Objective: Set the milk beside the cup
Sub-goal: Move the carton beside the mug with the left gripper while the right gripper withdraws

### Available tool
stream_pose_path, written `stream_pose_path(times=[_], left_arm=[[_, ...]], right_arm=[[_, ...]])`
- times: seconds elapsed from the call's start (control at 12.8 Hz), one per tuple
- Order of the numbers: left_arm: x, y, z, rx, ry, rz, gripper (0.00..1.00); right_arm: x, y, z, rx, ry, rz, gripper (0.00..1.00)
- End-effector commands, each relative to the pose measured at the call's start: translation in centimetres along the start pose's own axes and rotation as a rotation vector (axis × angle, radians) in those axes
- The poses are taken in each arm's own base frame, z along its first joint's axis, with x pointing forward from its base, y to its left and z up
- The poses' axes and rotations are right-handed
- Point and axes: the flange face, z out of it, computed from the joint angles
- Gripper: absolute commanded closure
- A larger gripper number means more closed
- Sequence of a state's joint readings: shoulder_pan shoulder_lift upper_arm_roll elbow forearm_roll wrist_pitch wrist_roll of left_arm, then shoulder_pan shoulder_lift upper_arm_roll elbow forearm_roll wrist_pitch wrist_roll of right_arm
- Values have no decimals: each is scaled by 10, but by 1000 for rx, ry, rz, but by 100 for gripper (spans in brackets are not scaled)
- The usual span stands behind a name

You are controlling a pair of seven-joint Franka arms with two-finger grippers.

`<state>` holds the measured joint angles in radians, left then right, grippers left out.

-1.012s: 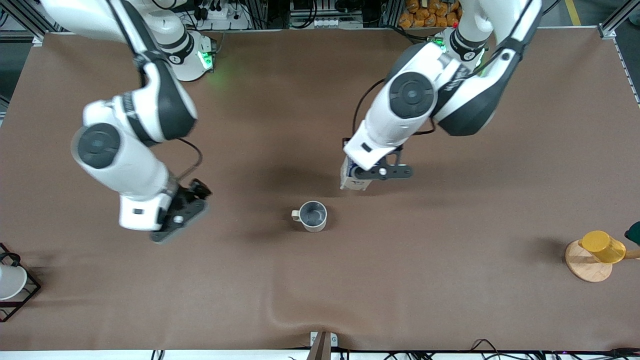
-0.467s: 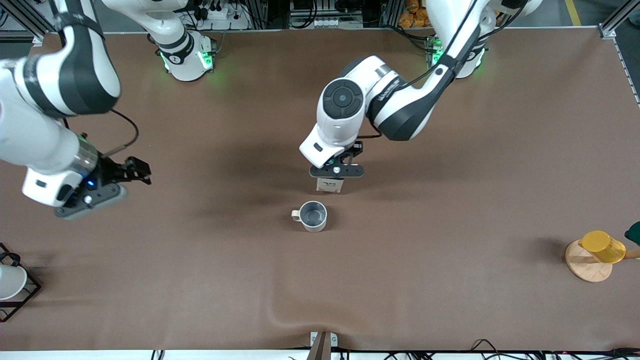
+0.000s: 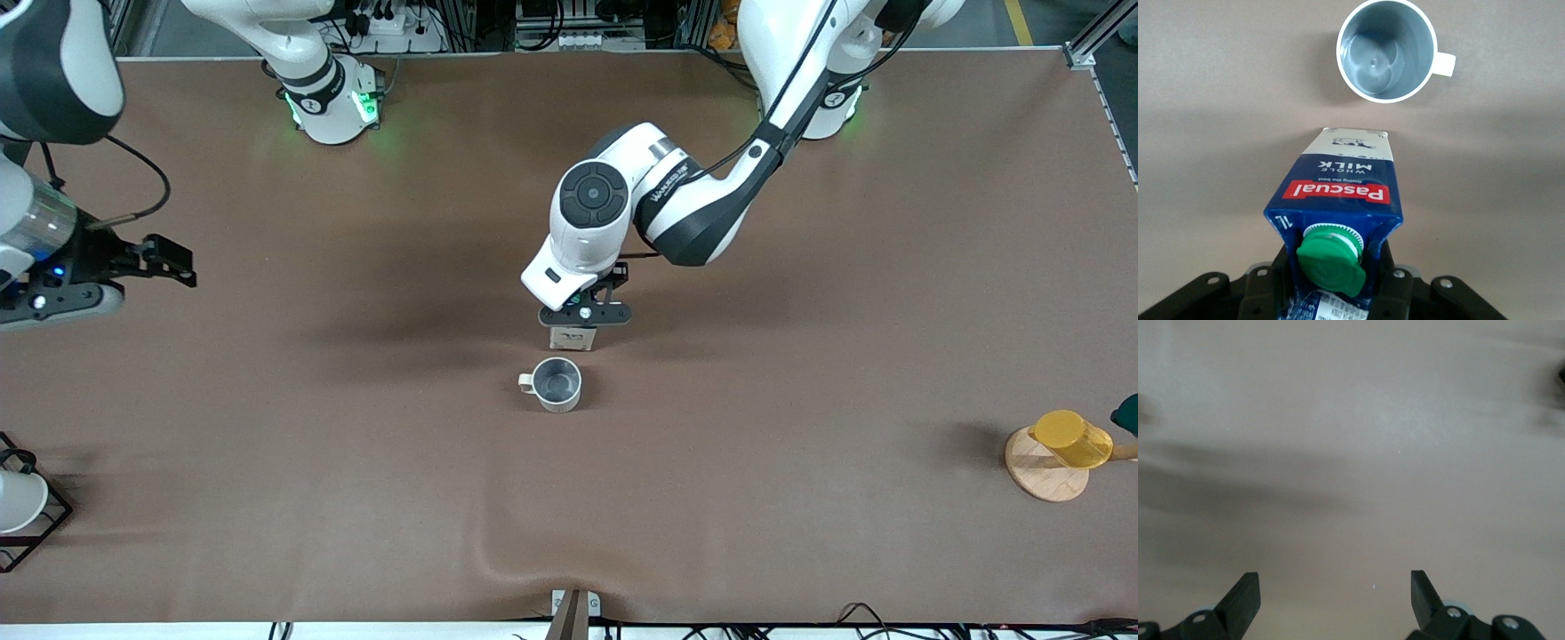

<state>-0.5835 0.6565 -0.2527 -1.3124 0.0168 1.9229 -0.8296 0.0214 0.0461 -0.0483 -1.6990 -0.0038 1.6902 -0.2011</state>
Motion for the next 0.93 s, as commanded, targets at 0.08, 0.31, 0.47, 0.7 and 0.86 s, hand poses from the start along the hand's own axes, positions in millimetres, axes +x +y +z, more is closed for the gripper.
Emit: stream_pose_path(times=[0.08,0.31,0.47,0.7,0.86], left_arm=[[7,8,8,-21,28,-32,50],[11,9,13,-36,38,-34,49],[11,9,14,-35,38,-36,39],[10,9,8,-40,44,-27,0],[5,12,-9,-56,60,-27,0]], right_arm=[[-24,13,-34,19,5,58,0],[-38,24,-58,27,-36,219,0],[-38,24,-61,27,-25,238,0],[-35,25,-72,18,5,225,0],[-34,21,-84,11,19,216,0]])
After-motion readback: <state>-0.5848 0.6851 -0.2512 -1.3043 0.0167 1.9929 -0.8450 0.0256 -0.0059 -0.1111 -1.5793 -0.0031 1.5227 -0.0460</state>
